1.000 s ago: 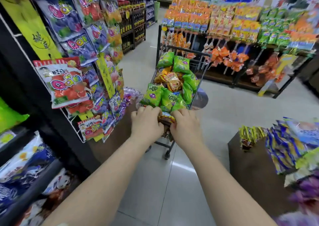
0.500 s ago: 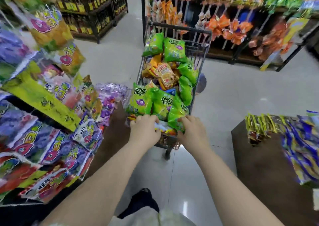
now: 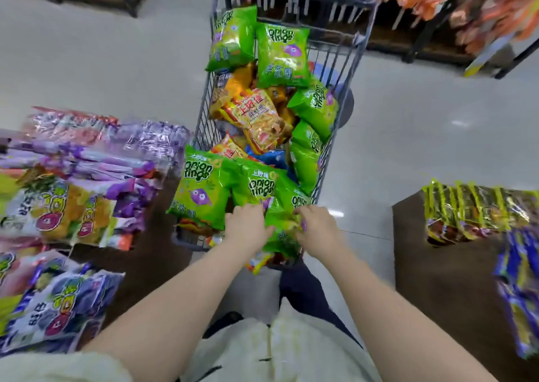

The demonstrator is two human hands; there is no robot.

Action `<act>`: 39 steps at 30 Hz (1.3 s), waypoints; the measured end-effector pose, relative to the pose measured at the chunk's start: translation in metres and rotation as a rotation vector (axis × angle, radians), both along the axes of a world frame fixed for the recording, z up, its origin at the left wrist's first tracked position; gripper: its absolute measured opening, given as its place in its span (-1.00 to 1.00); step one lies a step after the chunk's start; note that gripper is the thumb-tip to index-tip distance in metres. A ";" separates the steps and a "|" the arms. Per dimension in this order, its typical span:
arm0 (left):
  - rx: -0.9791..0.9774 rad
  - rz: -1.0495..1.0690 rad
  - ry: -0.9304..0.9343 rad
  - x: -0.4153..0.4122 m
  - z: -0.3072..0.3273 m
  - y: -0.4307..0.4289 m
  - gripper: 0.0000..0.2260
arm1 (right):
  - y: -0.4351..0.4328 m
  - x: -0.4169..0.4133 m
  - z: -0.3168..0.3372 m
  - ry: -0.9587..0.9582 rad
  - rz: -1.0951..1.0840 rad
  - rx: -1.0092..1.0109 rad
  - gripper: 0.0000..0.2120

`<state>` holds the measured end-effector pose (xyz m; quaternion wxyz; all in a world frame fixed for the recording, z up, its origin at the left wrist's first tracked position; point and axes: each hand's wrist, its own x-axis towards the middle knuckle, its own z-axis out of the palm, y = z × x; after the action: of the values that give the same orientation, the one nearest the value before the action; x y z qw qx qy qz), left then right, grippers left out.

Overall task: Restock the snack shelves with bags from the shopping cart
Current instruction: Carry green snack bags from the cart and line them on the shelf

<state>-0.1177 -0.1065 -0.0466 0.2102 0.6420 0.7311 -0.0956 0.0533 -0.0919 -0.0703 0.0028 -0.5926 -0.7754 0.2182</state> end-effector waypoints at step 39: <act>0.291 1.328 -1.052 -0.034 0.008 -0.036 0.15 | 0.146 -0.045 0.022 0.737 0.118 -0.834 -0.59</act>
<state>-0.1513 -0.1420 -0.0383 0.4498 0.0627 0.7679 0.4518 0.0083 0.0543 -0.0479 0.0266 -0.3838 -0.6029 0.6989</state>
